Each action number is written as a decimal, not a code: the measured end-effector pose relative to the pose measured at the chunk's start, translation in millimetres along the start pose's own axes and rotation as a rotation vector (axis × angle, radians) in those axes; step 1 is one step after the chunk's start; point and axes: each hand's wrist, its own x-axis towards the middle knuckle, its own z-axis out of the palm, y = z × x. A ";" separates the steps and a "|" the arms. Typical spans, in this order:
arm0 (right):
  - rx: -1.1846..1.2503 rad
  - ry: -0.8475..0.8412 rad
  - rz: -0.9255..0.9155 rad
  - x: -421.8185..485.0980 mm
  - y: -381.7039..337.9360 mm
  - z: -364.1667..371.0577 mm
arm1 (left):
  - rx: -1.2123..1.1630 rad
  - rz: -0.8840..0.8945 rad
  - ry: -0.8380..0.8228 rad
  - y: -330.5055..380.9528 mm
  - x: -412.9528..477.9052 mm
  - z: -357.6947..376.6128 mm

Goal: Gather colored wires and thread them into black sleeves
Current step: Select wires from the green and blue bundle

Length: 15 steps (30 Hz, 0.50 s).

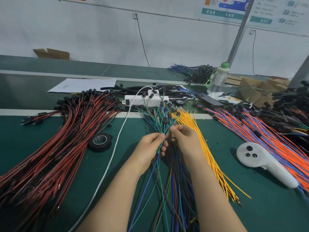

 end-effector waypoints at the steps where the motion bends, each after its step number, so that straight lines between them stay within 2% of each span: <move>1: -0.055 0.016 -0.042 0.4 0.5 0.2 | -0.004 0.004 0.008 -0.3 0.2 0.6; 4: -0.220 0.038 -0.130 0.0 0.7 1.4 | -0.051 -0.015 0.041 -1.6 1.8 2.5; 9: -0.192 0.047 -0.089 0.0 0.7 1.8 | 0.017 0.040 0.048 -3.9 2.6 -0.3; 15: -0.441 0.156 -0.117 0.3 2.8 0.3 | 0.109 0.108 0.038 -3.6 -1.0 1.4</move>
